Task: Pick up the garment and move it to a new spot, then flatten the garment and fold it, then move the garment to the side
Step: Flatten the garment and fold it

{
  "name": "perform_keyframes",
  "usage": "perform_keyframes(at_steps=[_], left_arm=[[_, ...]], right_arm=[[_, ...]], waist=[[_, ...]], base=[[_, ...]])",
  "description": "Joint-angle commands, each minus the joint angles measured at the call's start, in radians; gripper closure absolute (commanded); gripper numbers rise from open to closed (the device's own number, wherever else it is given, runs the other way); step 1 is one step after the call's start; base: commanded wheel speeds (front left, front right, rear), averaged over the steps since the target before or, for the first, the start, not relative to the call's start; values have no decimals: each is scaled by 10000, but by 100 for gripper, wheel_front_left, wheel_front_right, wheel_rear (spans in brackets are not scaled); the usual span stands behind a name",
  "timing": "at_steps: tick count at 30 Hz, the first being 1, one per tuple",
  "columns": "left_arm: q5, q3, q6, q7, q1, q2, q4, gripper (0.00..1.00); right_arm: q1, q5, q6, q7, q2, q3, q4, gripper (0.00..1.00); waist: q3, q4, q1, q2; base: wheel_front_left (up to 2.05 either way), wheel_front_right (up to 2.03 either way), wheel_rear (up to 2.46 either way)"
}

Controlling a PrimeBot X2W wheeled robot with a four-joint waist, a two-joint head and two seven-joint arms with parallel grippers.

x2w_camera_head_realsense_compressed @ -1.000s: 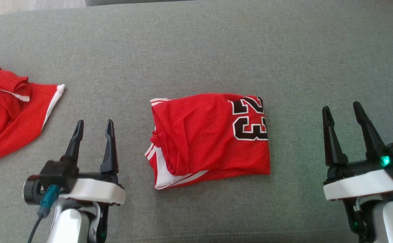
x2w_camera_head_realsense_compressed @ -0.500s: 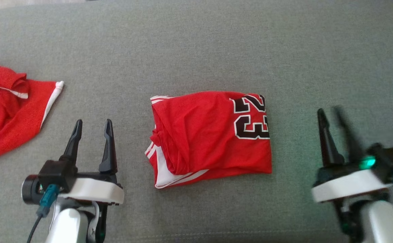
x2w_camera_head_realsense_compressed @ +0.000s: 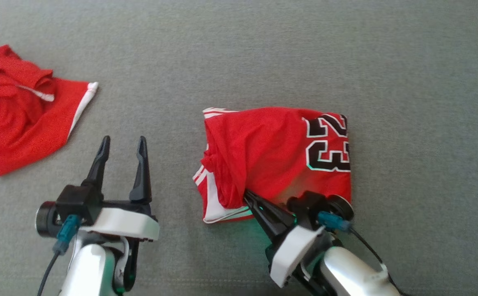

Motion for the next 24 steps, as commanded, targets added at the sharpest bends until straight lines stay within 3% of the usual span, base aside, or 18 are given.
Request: perform_keyframes(at_steps=[1, 9, 17, 24], left_arm=[[-55, 284, 15, -59, -352, 37, -302, 0], [-76, 258, 49, -59, -332, -27, -300, 0], [-84, 258, 32, -59, -386, -70, -243, 0], [-54, 332, 53, -59, -208, -67, -185, 0]], right_arm=[[-562, 205, 67, -225, 195, 434, 158, 100], [-1497, 1177, 67, -689, 203, 1657, 803, 100], [-2428, 1764, 67, -428, 205, 3023, 1490, 100], [-2442, 2159, 67, -73, 156, 3326, 1021, 100]], waist=[[81, 179, 0, 0], [181, 341, 0, 0], [174, 315, 0, 0], [-128, 20, 0, 0]], base=[[0, 0, 0], [0, 0, 0], [0, 0, 0], [0, 0, 0]])
